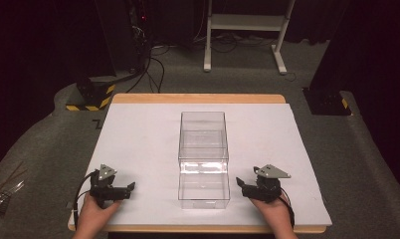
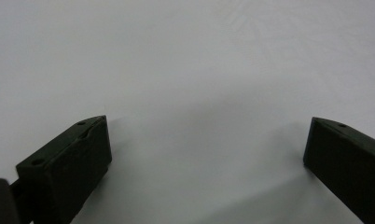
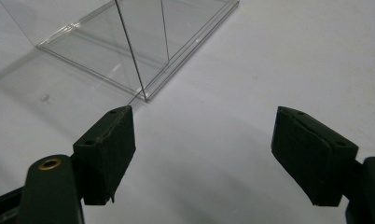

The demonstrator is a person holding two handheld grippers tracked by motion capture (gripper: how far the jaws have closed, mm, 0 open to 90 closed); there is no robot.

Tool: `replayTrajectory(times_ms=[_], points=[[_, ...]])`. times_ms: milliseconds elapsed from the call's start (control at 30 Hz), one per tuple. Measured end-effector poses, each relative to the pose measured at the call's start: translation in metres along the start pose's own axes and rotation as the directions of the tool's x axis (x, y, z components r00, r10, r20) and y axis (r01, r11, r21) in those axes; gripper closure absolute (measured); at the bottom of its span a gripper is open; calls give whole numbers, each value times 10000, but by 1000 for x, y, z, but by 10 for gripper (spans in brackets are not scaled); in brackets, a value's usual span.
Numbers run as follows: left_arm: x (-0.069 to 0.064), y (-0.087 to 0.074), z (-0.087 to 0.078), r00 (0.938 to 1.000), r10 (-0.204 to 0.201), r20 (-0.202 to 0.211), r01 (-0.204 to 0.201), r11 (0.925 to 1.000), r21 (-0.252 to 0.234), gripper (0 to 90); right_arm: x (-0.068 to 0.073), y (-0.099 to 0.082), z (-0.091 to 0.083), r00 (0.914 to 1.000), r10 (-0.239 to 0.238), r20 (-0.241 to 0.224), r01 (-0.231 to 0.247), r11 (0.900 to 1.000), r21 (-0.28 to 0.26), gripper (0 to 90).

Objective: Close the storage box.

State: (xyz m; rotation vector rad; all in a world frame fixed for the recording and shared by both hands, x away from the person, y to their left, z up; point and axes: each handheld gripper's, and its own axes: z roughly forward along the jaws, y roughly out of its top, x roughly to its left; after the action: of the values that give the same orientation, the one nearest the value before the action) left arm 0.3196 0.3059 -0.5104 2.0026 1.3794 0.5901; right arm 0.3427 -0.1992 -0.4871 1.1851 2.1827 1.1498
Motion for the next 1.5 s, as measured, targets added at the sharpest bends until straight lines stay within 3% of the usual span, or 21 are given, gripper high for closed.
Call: replayTrajectory(times_ms=[433,1500], points=[[0,0,0,10000,6,-1,-6,10000,0,10,7,5,-11,9993,-368,-77,365,9986,-370,219],[0,0,0,10000,-3,0,3,10000,-5,10,19,20,-43,9988,-474,-157,450,9907,-1281,209]])
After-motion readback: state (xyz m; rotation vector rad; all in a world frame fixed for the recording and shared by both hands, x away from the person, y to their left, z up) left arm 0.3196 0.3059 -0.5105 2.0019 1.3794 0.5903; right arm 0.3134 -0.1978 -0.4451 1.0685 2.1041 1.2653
